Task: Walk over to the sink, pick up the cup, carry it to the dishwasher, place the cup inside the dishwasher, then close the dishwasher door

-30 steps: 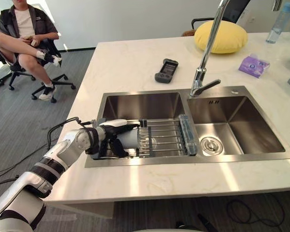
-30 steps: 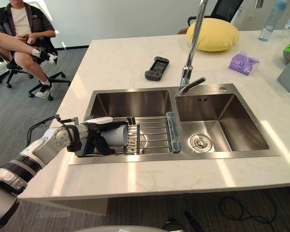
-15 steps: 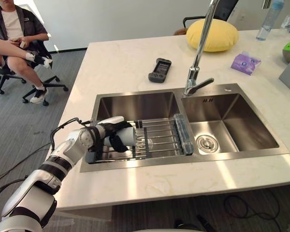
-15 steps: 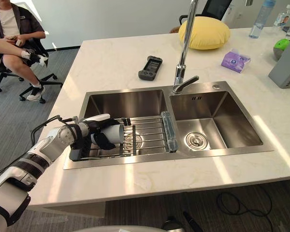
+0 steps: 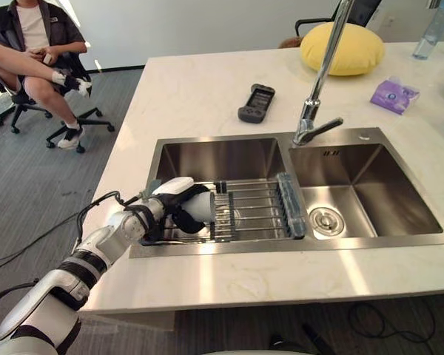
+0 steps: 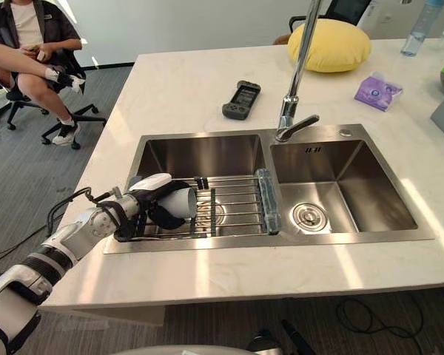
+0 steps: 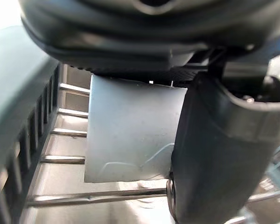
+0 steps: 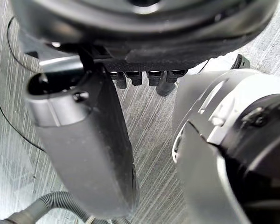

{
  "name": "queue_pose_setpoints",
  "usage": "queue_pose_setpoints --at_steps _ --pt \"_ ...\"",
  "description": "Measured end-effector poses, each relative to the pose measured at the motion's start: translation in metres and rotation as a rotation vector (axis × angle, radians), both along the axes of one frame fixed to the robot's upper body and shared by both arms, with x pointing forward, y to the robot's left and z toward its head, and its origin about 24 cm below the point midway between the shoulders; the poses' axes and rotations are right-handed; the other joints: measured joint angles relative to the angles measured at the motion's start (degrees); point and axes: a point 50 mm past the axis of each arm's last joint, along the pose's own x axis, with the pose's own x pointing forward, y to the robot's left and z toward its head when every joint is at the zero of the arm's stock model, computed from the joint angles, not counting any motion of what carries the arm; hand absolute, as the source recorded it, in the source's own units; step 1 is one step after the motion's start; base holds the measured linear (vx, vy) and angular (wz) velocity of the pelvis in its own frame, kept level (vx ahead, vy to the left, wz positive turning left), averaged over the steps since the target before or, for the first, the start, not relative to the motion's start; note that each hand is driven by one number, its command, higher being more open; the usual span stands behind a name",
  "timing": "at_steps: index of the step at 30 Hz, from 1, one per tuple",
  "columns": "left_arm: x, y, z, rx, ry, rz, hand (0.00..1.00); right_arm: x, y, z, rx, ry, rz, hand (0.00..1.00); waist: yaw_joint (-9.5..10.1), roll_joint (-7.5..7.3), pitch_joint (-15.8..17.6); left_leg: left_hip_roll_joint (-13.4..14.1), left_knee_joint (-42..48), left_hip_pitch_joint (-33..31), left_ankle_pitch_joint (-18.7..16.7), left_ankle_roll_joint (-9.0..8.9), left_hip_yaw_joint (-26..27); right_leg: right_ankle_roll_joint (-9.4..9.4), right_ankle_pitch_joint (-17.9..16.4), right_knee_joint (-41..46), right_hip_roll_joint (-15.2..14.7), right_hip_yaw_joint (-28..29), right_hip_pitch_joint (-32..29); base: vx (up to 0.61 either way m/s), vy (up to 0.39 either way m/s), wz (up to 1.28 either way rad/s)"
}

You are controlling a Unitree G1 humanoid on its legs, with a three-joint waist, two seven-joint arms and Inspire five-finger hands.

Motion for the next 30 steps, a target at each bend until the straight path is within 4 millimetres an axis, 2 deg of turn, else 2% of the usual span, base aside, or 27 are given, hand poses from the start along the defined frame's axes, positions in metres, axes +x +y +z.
queue_pose_setpoints --at_steps 1,3,4,5,7,9,10,13,16,20,22,23,24,25,26,28,30 --pt "-0.002 -0.005 0.007 -0.060 -0.002 -0.006 0.00 -0.001 -0.001 0.000 -0.001 0.000 -0.012 1.00 0.42 -0.02 0.0 -0.1 0.0 -0.4 0.1 0.09 -0.6 0.14 -0.1 0.0 -0.2 -0.4 0.0 0.01 -0.012 0.51" --pt "-0.013 -0.025 0.040 -0.318 -0.036 -0.045 0.00 0.000 -0.005 0.001 -0.004 -0.002 -0.032 1.00 2.57 -0.05 0.0 -0.4 0.0 -1.1 0.4 0.41 -2.6 0.18 -0.2 0.7 -0.5 -2.2 0.0 0.01 -0.005 0.44" --pt "-0.015 -0.028 0.049 -0.386 -0.052 -0.052 0.00 0.002 -0.006 0.001 -0.007 -0.003 -0.022 1.00 3.09 -0.06 0.0 -0.4 0.0 -1.1 0.4 0.44 -3.0 0.11 -0.4 1.1 -0.5 -2.5 0.1 -0.01 -0.006 0.37" --pt "-0.019 -0.029 0.068 -0.514 -0.086 -0.058 0.00 0.006 -0.007 0.002 -0.014 -0.011 -0.002 1.00 3.80 -0.08 0.0 -0.4 0.1 -1.2 0.5 0.51 -3.8 0.05 -0.9 2.0 -0.6 -3.2 0.1 -0.02 -0.007 0.30" --pt "-0.025 -0.019 0.096 -0.679 -0.164 -0.045 0.00 0.015 -0.008 0.003 -0.015 -0.033 0.013 1.00 4.94 -0.14 0.0 -0.8 0.2 -1.2 0.7 0.61 -5.2 0.10 -2.4 3.7 -1.2 -4.4 0.3 -0.04 -0.012 0.35" --pt "-0.032 -0.004 0.110 -0.766 -0.223 -0.014 0.00 0.018 -0.007 0.002 -0.011 -0.038 0.015 1.00 6.09 -0.13 -0.1 -1.0 0.2 -1.3 1.0 0.59 -6.2 0.49 -3.6 4.8 -1.6 -5.3 0.4 -0.06 -0.035 0.37" --pt "-0.038 0.008 0.111 -0.836 -0.237 0.025 0.00 0.017 -0.004 0.001 -0.006 -0.028 0.025 1.00 6.92 -0.14 -0.2 -0.9 0.3 -1.6 1.2 0.51 -7.3 0.43 -4.3 5.3 -1.6 -6.5 0.7 -0.07 -0.050 0.39" --pt "-0.048 0.025 0.099 -0.934 -0.207 0.084 0.00 0.014 0.000 -0.001 0.004 -0.002 0.037 1.00 8.66 -0.25 -0.6 -0.8 0.3 -2.4 1.7 0.38 -8.9 0.33 -5.0 6.1 -1.5 -8.0 0.7 -0.04 -0.038 0.34" --pt "-0.062 0.042 0.074 -1.012 -0.142 0.183 0.00 0.012 0.003 -0.002 0.001 0.024 0.053 1.00 11.19 -0.44 -0.6 -0.9 0.5 -3.5 2.2 0.43 -11.0 0.28 -5.3 6.6 -1.5 -9.6 0.5 -0.02 -0.026 0.32" --pt "-0.073 0.057 0.053 -1.100 -0.117 0.296 0.00 0.012 0.004 -0.003 -0.012 0.070 0.112 1.00 13.03 -0.72 -0.7 -1.6 0.6 -5.5 3.6 1.01 -12.7 0.48 -6.3 7.8 -2.3 -13.1 0.7 -0.04 -0.015 0.55" --pt "-0.072 0.055 0.049 -1.141 -0.116 0.317 0.00 0.010 0.005 -0.004 -0.010 0.089 0.103 1.00 12.38 -1.08 -0.7 -3.5 0.1 -7.5 6.3 3.70 -8.1 0.66 -7.4 9.7 -4.1 -19.0 1.0 -0.07 0.045 1.45" --pt "-0.072 0.052 0.048 -1.163 -0.112 0.298 0.00 0.005 0.007 -0.005 -0.010 0.113 0.091 1.00 12.25 -1.15 -0.5 -4.0 0.0 -8.5 5.0 9.90 -0.5 0.89 -7.5 9.8 -5.1 -24.1 2.4 -0.07 0.123 2.07" --pt "-0.072 0.050 0.048 -1.168 -0.103 0.285 0.00 -0.003 0.009 -0.006 -0.011 0.140 0.079 1.00 12.21 -1.73 -0.5 -1.8 2.0 -8.7 3.8 11.74 12.6 1.06 -7.3 10.0 -5.6 -29.2 4.1 -0.05 0.141 2.16" --pt "-0.072 0.049 0.047 -1.169 -0.099 0.275 0.00 -0.005 0.009 -0.006 -0.013 0.142 0.075 1.00 11.86 -1.75 -0.5 -0.5 3.4 -8.8 3.7 11.85 18.5 1.07 -7.3 10.1 -5.8 -31.9 5.1 0.01 0.155 2.36" --pt "-0.071 0.046 0.048 -1.163 -0.087 0.249 0.00 -0.013 0.008 -0.005 -0.013 0.159 0.051 1.00 11.68 -1.70 -0.5 1.3 6.6 -8.9 2.8 12.94 28.7 1.07 -7.3 11.0 -6.3 -37.0 6.9 0.06 0.188 2.19" --pt "-0.068 0.041 0.051 -1.138 -0.079 0.214 0.00 -0.028 0.009 -0.005 -0.027 0.183 0.004 1.00 11.36 -1.43 -0.7 2.0 10.6 -8.9 -0.4 14.80 40.3 1.07 -7.3 14.5 -8.0 -43.8 9.5 0.10 0.277 2.39" --pt "-0.067 0.043 0.057 -1.099 -0.090 0.193 0.00 -0.033 0.008 -0.005 -0.037 0.191 -0.031 1.00 11.33 -1.53 -0.6 1.2 10.4 -8.7 -1.8 13.31 40.2 1.14 -8.8 17.2 -9.1 -46.4 10.6 0.06 0.223 1.63"
